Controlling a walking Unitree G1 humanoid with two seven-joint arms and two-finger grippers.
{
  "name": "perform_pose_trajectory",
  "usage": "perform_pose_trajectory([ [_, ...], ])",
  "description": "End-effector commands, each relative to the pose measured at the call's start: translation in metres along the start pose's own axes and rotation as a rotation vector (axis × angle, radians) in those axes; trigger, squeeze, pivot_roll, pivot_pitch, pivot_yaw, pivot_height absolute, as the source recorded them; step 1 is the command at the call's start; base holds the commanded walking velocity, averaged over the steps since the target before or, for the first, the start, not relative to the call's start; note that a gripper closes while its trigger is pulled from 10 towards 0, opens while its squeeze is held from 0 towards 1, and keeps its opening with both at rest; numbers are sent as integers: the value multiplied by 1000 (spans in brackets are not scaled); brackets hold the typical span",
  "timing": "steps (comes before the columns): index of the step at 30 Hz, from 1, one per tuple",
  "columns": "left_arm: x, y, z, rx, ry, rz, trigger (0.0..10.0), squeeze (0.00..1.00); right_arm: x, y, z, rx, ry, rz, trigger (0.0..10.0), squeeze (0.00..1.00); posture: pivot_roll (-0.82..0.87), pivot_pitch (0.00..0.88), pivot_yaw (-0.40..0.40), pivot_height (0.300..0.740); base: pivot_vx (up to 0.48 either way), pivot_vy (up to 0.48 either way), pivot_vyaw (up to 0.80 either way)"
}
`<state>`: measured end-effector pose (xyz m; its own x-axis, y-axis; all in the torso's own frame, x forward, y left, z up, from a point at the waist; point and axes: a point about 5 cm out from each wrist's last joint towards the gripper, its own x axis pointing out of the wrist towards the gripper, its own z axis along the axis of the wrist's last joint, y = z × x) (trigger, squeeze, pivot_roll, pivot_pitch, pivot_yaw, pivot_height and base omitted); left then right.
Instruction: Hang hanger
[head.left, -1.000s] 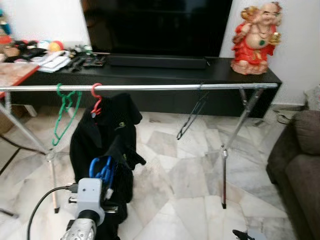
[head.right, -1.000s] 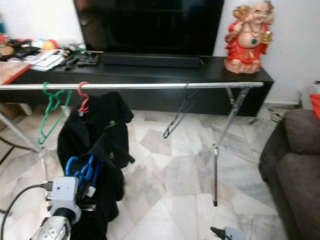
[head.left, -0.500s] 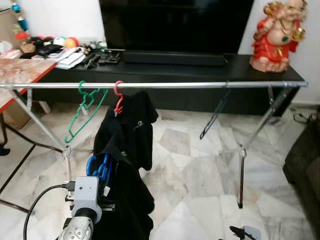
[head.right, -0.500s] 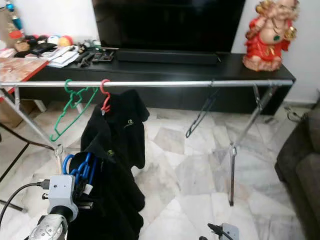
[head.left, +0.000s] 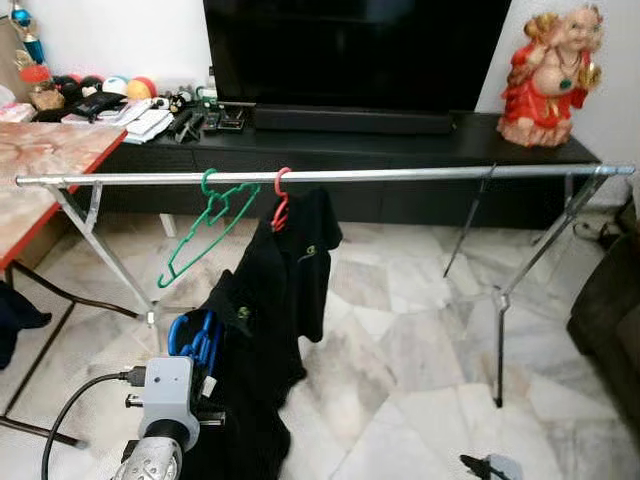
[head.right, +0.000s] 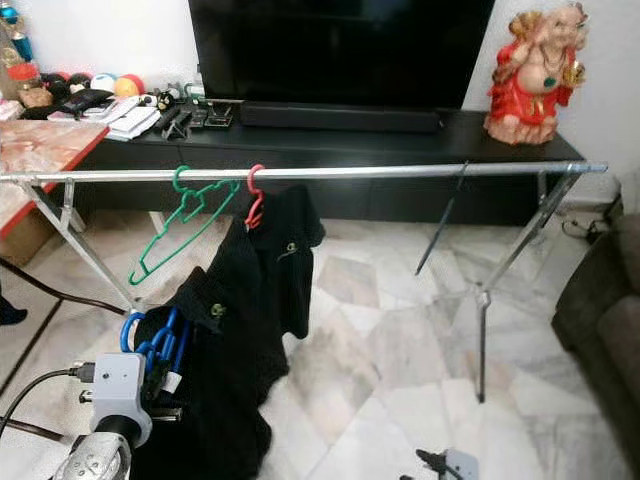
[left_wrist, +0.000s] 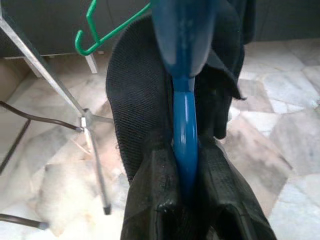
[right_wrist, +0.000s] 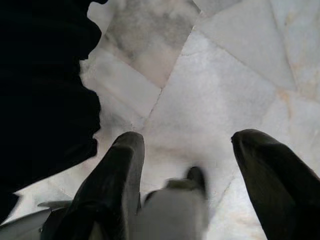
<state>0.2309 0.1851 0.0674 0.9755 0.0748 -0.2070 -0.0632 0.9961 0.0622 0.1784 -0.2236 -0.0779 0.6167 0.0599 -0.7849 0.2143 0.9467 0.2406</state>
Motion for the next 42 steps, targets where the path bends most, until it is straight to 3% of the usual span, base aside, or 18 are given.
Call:
perform_pose_trajectory([
  [1,2,-6,9,-10,-39,-27,10000,0,-2,-3,-5,6,19,-12,10000,0,-11,47,-8,740,0,480,0],
  [21,0,-11,8,-23,-32,-86,10000,0,-1,-2,-5,11,20,-15,10000,0,-11,48,-1,740,0,16,0],
  [38,1,-12,8,-22,-31,-99,10000,0,-1,-2,-5,16,18,-17,10000,0,-11,49,0,740,0,475,0],
  [42,0,-13,8,-17,-34,-103,10000,0,-1,-3,-6,15,19,-16,10000,0,-9,46,0,740,0,0,0],
])
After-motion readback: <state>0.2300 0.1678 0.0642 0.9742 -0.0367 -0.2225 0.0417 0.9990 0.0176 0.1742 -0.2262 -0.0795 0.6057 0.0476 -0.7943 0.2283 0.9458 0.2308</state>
